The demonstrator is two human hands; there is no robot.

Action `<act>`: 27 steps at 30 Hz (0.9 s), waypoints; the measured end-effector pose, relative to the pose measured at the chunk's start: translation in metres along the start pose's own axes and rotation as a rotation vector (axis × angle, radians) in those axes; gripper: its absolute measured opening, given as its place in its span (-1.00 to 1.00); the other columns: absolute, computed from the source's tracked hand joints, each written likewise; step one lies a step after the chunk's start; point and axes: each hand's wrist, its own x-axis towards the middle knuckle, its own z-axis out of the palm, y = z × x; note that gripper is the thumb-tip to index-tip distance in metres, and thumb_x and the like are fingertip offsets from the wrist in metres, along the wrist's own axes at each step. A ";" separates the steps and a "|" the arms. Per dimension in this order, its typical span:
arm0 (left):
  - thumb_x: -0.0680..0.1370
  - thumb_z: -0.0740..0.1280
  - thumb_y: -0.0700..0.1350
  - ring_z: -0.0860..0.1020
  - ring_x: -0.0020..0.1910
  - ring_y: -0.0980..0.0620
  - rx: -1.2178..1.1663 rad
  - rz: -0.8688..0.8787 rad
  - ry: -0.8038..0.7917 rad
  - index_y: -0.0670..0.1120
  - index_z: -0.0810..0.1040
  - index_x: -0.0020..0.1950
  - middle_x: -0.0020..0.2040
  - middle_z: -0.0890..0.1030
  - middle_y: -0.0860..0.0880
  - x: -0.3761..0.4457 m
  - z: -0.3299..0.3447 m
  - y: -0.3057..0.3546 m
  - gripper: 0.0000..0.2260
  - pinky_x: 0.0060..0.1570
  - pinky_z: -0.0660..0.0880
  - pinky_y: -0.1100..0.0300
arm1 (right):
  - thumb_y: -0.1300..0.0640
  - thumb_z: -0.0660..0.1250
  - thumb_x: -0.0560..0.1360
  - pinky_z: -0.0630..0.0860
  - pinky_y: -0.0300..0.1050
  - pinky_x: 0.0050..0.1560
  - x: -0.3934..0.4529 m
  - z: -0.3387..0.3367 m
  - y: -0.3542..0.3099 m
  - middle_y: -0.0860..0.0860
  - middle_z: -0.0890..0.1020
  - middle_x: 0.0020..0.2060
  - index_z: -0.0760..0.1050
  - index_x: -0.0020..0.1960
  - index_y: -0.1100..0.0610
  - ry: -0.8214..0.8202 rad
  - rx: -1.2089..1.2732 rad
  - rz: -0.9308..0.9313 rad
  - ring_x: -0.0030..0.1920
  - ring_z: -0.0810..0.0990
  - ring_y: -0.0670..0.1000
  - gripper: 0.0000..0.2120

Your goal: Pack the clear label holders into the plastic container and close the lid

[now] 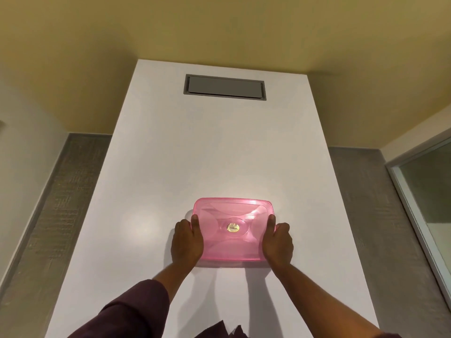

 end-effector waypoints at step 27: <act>0.64 0.12 0.17 0.38 0.44 -0.17 0.384 0.334 -0.089 -0.21 0.38 0.42 0.42 0.42 -0.19 0.055 -0.038 0.046 -0.47 0.40 0.36 -0.04 | -0.32 0.18 0.59 0.45 0.16 0.32 0.051 -0.030 -0.057 0.19 0.42 0.41 0.26 0.51 0.20 -0.209 -0.292 -0.258 0.42 0.41 0.25 -0.28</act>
